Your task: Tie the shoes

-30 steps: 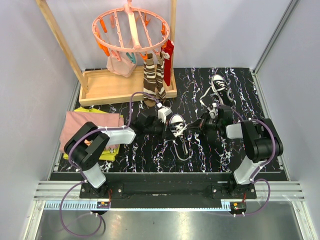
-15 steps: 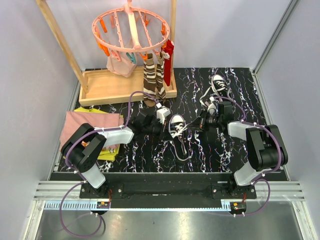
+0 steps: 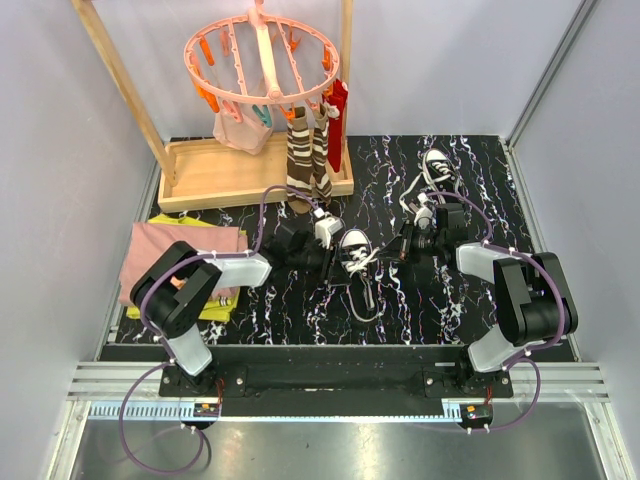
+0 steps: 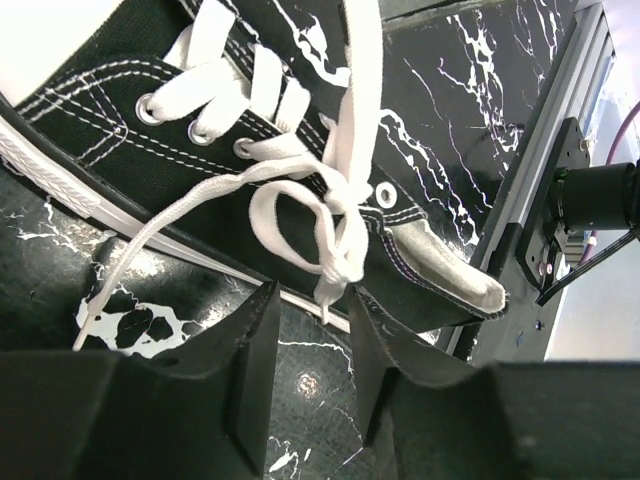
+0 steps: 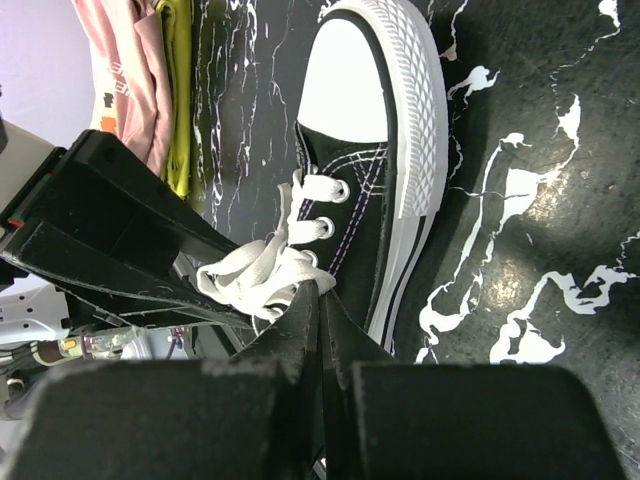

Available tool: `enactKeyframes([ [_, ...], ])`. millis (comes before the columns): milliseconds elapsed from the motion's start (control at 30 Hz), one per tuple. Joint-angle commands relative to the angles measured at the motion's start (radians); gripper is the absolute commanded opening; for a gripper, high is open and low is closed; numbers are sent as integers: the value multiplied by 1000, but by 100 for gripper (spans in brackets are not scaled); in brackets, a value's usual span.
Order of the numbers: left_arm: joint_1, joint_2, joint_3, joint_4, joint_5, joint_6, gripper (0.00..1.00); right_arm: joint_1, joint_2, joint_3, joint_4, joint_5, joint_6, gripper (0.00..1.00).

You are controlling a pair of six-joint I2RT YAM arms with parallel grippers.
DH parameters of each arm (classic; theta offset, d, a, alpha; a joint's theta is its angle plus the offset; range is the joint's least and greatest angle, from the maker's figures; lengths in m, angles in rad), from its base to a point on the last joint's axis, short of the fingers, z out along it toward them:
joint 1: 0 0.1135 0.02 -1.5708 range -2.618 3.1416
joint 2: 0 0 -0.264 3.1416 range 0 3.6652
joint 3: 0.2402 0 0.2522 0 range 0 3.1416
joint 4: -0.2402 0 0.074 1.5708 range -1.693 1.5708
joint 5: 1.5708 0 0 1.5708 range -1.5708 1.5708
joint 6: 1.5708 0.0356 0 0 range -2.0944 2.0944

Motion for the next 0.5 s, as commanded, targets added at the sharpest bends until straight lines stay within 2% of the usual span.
enactKeyframes([
  [0,-15,21,33,85,36,-24,37,8,-37,36,9,10,-25,0],
  [100,-16,21,31,85,35,-27,29,8,-40,35,9,13,-31,0],
  [333,-16,-8,5,78,43,-19,0,8,-50,39,-5,26,-71,0],
  [467,-7,-59,-12,30,44,13,0,11,-57,55,-28,29,-136,0],
])
